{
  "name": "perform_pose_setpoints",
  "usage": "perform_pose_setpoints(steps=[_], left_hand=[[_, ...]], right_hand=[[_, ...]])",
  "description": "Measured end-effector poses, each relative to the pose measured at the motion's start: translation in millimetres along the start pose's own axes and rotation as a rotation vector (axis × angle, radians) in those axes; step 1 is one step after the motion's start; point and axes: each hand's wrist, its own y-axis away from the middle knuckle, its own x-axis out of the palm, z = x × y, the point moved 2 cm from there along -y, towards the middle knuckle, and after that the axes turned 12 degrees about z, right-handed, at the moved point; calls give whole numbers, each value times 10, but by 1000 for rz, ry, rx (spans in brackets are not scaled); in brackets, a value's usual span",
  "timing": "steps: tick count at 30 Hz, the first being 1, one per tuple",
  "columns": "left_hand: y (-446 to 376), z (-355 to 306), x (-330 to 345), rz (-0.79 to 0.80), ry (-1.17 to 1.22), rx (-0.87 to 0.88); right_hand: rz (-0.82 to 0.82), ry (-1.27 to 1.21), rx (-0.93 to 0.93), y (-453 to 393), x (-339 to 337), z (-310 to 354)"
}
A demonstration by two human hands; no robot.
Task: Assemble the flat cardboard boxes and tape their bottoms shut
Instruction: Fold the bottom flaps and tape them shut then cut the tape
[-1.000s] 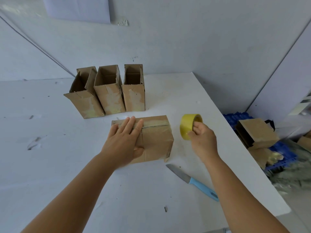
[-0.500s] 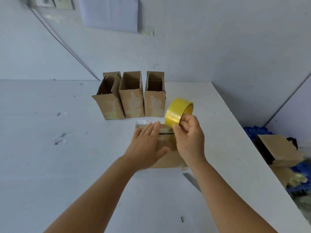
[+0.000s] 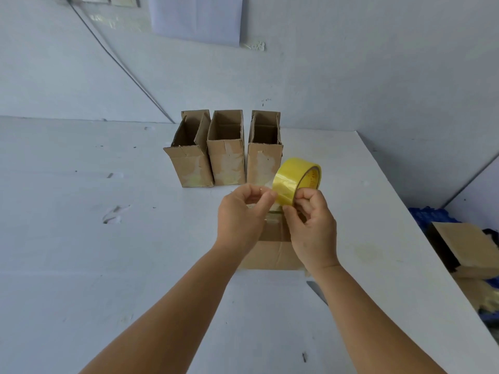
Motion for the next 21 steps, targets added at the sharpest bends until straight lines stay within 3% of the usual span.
perform_pose_setpoints(steps=[4, 9, 15, 21], left_hand=[[-26, -62, 2, 6, 122, -41], [-62, -4, -60, 121, 241, -67], [-53, 25, -181, 194, 286, -46], [-83, -13, -326, 225, 294, 12]], right_hand=[[-14, -37, -44, 4, 16, -35], [-224, -201, 8, -47, -4, -47], [-65, -80, 287, -202, -54, -120], [34, -5, 252, -280, -77, -168]])
